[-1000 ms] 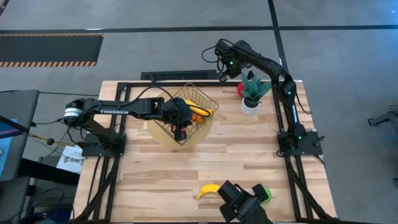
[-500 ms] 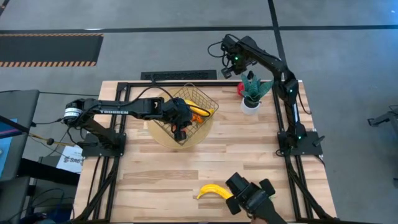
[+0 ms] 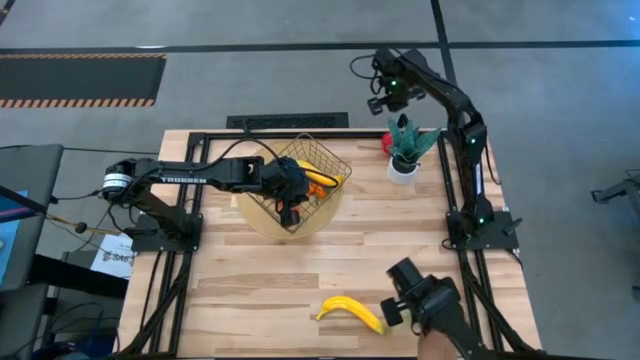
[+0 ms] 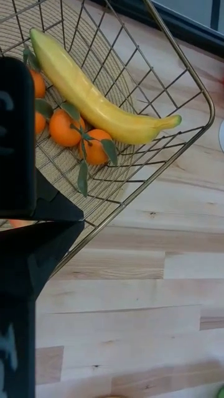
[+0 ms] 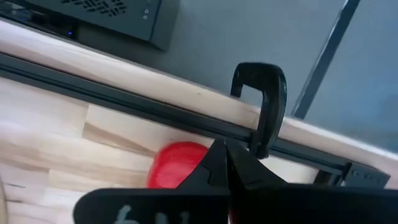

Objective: Build produce basket
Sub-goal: Put the red apple into the wire basket

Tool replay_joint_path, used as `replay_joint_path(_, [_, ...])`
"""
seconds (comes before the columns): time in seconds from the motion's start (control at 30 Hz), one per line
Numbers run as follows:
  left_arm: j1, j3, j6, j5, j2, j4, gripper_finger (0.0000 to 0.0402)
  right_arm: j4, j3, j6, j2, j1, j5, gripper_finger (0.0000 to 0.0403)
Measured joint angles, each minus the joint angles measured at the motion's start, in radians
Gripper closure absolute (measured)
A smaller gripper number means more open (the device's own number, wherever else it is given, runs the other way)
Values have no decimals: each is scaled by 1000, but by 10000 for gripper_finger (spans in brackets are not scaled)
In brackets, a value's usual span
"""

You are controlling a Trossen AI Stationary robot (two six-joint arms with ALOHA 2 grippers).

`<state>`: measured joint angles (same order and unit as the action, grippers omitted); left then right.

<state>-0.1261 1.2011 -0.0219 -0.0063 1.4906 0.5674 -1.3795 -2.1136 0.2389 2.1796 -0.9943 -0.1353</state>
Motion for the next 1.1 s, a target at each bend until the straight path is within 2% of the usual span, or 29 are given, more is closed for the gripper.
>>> replay_joint_path(0.13, [0,0,15,0,0,0,401,-36,0,0,0,-43,29,403])
replay_joint_path(0.5, [-2,0,16,-5,0,-3,401,-68,15,-1,-2,-109,13,403])
replay_joint_path(0.87, [-24,0,22,-5,0,-5,401,-6,258,-1,-2,-121,-19,403])
replay_joint_path(1.1, [-44,0,18,-4,0,-5,401,63,324,-11,-2,-88,6,403])
